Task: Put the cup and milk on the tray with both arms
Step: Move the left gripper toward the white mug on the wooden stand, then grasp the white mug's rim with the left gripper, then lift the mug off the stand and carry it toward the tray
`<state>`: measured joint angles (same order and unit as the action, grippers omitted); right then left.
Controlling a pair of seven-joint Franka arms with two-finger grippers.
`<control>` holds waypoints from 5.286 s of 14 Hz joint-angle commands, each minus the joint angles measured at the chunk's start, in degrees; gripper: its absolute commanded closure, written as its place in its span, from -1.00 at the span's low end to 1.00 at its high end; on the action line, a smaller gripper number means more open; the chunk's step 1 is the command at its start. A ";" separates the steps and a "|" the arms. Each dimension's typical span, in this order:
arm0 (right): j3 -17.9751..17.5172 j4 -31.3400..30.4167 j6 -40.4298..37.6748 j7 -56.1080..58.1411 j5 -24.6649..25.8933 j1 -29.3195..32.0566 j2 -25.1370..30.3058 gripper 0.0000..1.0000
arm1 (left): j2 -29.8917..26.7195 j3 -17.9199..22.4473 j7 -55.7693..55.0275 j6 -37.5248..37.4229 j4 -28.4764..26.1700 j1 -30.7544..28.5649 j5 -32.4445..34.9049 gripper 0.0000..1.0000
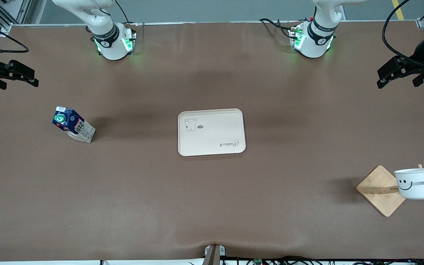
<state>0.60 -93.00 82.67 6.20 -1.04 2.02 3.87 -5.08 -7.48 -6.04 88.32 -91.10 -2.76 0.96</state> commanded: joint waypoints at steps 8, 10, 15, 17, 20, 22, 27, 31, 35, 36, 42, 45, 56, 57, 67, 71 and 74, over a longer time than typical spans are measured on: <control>-0.07 3.79 0.03 -0.40 0.08 0.62 -2.91 -1.00 | 3.67 -0.08 -0.28 -1.31 4.71 -0.14 4.22 -1.00; 0.02 3.79 -0.05 -0.75 -0.01 0.53 -2.91 -1.00 | 3.76 0.27 -0.73 1.49 3.48 -0.58 4.31 -1.00; -0.07 3.79 0.03 -0.84 -0.10 0.62 -3.17 -1.00 | 4.37 0.27 -0.64 19.92 -5.83 -7.59 4.31 -1.00; 0.02 3.88 0.03 -0.66 0.08 0.71 -3.17 -1.00 | 4.64 0.27 -1.60 26.08 -9.08 -8.57 4.05 -1.00; 0.02 5.81 0.03 -0.05 0.25 0.71 -4.13 -1.00 | 4.81 0.18 -8.97 40.04 -16.54 -10.33 4.05 -1.00; 0.19 5.99 -0.06 -0.22 -0.01 0.97 -5.28 -1.00 | 7.52 0.18 -11.01 48.58 -18.93 -10.51 4.05 -1.00; 0.11 6.16 -3.04 -0.49 0.07 1.24 -5.02 -1.00 | 14.56 0.36 -13.56 59.85 -19.38 -10.51 4.22 -0.94; 0.19 6.08 -3.13 -0.66 0.08 1.85 -5.02 -1.00 | 17.82 0.36 -13.56 64.52 -19.38 -10.51 4.22 -0.44; 0.28 6.08 -3.48 -0.75 -0.10 1.85 -5.10 -1.00 | 20.81 0.45 -13.30 67.78 -18.86 -10.60 7.01 -0.15; 0.28 6.08 -3.48 -0.75 -0.10 2.11 -5.10 -1.00 | 20.98 0.45 -13.47 67.78 -18.85 -10.60 8.77 -0.09; 0.19 6.08 -3.48 -0.75 -0.71 2.20 -5.10 -1.00 | 21.87 0.45 -13.04 67.95 -18.33 -10.60 9.14 0.65; 0.19 5.99 -3.48 -0.75 -0.80 1.94 -5.19 -1.00 | 21.87 0.45 -12.95 67.95 -18.06 -10.51 9.14 1.00; 0.19 5.81 -3.39 -0.75 -0.98 2.11 -5.54 -1.00 | 19.05 -0.87 -12.59 58.56 -13.76 -8.23 20.39 1.00; 0.19 5.90 -3.39 -0.75 -0.98 1.94 -5.54 -1.00 | 18.88 -2.26 -12.68 57.24 -13.32 -8.23 20.31 1.00; 0.19 5.72 -3.39 -0.75 -0.98 2.99 -5.72 -1.00 | 21.59 -16.07 -16.10 31.32 -2.95 -5.86 16.55 1.00; 0.19 5.64 -3.48 -0.66 -0.98 3.17 -6.24 -1.00 | 26.50 -16.08 -24.87 29.55 -1.37 3.26 13.01 1.00; 0.19 5.64 -3.48 -0.66 -0.98 3.17 -6.33 -1.00 | 32.74 -16.08 -33.84 26.48 3.01 10.65 13.01 1.00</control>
<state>1.41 -88.21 79.90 6.09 -1.15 4.11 -2.03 22.52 -23.76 -35.49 118.29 -93.94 3.90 14.40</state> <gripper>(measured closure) 0.000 0.912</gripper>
